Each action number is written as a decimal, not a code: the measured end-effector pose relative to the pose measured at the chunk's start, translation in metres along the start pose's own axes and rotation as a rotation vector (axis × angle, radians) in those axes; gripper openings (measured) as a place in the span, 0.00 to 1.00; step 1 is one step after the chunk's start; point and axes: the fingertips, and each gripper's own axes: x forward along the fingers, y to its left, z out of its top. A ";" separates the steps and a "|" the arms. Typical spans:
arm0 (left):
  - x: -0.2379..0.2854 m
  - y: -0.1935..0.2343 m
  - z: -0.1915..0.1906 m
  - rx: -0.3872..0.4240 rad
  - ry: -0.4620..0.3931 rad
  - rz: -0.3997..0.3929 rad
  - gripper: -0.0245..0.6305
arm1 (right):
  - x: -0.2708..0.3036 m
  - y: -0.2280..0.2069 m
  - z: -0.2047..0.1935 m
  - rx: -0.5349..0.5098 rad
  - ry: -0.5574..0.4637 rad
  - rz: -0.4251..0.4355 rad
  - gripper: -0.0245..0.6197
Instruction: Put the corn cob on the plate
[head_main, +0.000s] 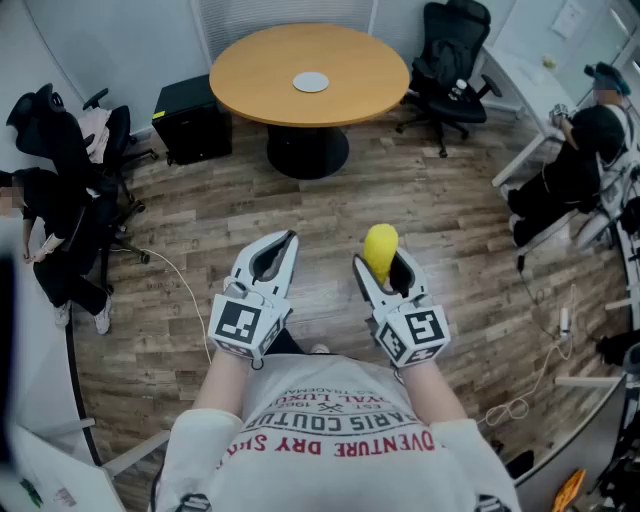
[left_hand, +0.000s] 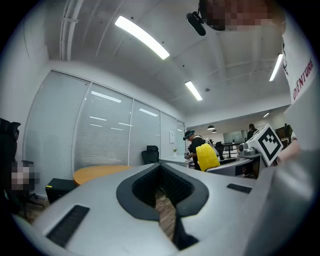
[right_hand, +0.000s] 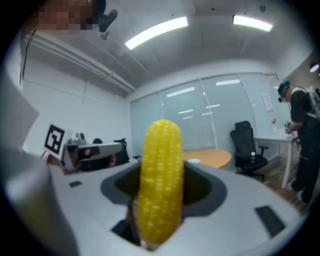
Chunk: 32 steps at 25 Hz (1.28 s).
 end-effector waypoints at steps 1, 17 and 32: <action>0.000 -0.001 0.000 -0.001 -0.002 -0.004 0.09 | 0.000 0.000 0.000 0.001 -0.001 0.001 0.45; 0.003 0.005 -0.016 -0.026 0.006 -0.047 0.09 | 0.010 0.002 -0.010 0.057 0.017 0.004 0.45; 0.084 0.105 -0.018 -0.040 0.026 -0.103 0.09 | 0.122 -0.020 0.007 0.056 0.018 -0.049 0.45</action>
